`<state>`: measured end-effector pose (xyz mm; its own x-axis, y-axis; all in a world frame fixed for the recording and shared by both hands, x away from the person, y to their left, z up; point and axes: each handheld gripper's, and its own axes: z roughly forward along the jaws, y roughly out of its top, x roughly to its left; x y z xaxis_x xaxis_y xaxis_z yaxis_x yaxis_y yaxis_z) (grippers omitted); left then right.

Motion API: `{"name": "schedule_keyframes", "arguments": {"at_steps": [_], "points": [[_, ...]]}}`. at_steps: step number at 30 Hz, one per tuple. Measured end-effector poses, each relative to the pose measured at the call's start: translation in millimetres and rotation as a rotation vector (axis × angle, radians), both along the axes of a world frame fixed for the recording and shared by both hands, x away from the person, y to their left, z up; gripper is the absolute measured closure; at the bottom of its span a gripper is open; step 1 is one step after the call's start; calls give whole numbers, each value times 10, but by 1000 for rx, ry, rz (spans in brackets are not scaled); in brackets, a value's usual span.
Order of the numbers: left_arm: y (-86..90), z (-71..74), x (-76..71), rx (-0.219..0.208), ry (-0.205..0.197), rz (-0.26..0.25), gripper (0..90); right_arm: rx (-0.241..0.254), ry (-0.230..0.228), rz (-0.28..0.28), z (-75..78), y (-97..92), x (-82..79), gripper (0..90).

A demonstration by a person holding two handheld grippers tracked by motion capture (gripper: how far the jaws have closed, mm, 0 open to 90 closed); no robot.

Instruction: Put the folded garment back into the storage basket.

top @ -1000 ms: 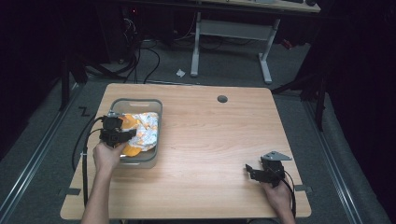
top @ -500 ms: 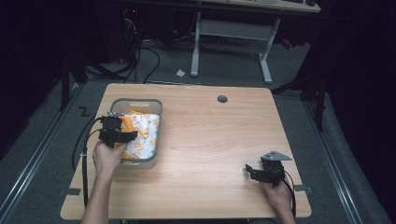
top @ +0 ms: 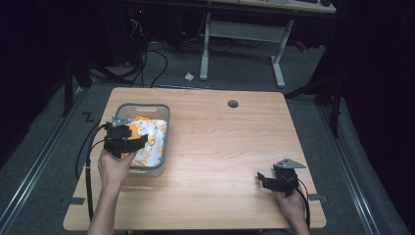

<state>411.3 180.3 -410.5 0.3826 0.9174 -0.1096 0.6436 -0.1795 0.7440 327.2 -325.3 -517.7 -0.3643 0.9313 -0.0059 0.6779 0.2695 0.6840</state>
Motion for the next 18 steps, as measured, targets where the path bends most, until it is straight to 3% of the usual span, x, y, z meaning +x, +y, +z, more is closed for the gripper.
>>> {"name": "schedule_keyframes", "arguments": {"at_steps": [7, 18], "points": [[-150, 75, -111, -24, -59, -43, 352, 0, 0, 0, 0, 0, 0, 240], [-398, 86, -245, -49, -94, -111, 351, -1, -1, 1, -1, -1, 0, 240]]}}
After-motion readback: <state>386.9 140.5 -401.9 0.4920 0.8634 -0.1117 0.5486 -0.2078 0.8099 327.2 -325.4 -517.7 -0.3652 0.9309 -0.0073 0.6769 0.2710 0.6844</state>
